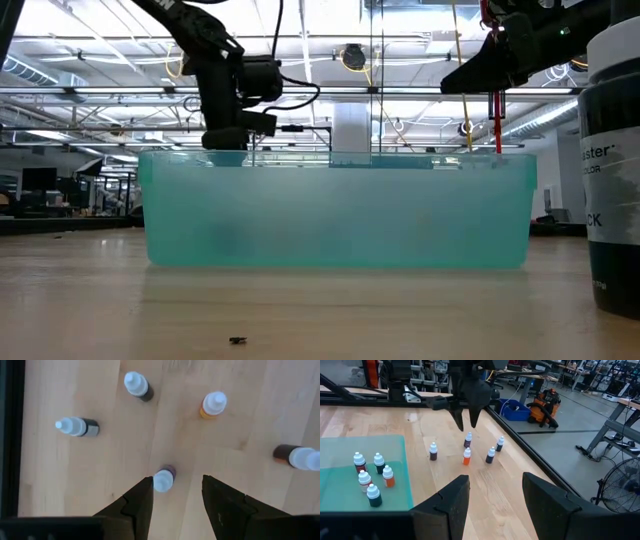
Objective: Pick & Place food coloring
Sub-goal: Put the small purple food coloring bottle into the blue bin
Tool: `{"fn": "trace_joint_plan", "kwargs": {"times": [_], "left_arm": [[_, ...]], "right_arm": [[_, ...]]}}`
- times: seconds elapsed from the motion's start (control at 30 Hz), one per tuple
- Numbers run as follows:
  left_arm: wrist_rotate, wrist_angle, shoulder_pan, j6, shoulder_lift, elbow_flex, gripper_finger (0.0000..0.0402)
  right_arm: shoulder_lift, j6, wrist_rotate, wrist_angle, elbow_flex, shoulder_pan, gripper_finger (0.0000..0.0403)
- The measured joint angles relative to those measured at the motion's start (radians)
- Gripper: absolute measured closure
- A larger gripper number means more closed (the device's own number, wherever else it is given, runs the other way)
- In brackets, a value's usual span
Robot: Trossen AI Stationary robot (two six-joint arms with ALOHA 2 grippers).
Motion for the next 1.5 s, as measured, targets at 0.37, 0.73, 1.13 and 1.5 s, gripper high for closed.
{"fn": "trace_joint_plan", "kwargs": {"times": [0.37,0.73,1.13,1.5], "left_arm": [[0.044,-0.014,0.025,-0.035,0.063,0.0,0.0229],[-0.003,0.006,0.024,-0.02,0.103,0.0,0.0229],[-0.059,0.002,0.027,-0.019,0.103,0.0,0.0229],[-0.052,0.02,0.027,-0.005,0.103,0.0,0.0229]], "right_arm": [[0.0,0.0,0.0,0.0,0.0,0.0,0.0229],[0.0,0.0,0.0,0.0,0.0,0.0,0.0229],[0.0,0.0,0.0,0.0,0.0,0.0,0.0229],[0.0,0.0,0.0,0.0,0.0,0.0,0.0229]]}}
